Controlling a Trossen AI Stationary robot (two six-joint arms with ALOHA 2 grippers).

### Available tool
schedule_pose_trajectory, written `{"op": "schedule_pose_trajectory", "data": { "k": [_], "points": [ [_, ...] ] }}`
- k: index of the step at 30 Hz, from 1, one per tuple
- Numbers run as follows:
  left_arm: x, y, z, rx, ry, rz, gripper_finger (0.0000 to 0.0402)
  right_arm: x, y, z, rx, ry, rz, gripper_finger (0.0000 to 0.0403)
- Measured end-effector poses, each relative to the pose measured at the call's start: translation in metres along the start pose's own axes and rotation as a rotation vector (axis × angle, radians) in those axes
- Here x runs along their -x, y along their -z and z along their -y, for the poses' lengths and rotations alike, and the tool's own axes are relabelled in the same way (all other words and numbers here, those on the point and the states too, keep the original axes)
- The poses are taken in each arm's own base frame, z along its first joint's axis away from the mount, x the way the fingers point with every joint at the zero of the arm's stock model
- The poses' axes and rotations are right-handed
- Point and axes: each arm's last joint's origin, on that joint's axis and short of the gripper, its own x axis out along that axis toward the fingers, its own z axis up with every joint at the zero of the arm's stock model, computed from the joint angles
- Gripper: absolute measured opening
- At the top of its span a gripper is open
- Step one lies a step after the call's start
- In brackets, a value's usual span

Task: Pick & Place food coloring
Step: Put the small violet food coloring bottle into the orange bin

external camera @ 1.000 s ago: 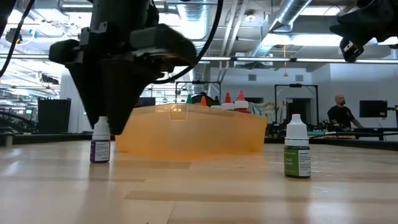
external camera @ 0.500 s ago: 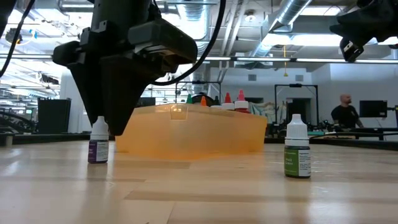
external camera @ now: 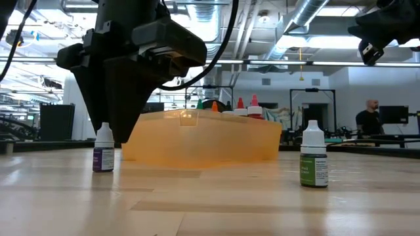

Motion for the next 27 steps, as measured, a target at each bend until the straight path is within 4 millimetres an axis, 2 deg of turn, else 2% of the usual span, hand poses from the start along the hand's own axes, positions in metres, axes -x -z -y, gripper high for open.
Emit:
{"op": "schedule_pose_trajectory", "data": {
  "k": [13,23,27],
  "points": [
    [0.0000,0.0006,-0.0009,-0.001,-0.009,-0.006,0.0151,0.0000,0.0000,0.0000,0.000,0.000,0.000,0.0075],
    [0.0000,0.0006,-0.0009,0.000,-0.010,-0.006,0.0072,0.0000,0.0000,0.0000,0.001,0.000,0.000,0.0075],
    [0.0000,0.0006,-0.0009,0.000,-0.009,-0.007,0.0052,0.0000,0.0000,0.0000,0.001,-0.001,0.000,0.0075]
  ]
}}
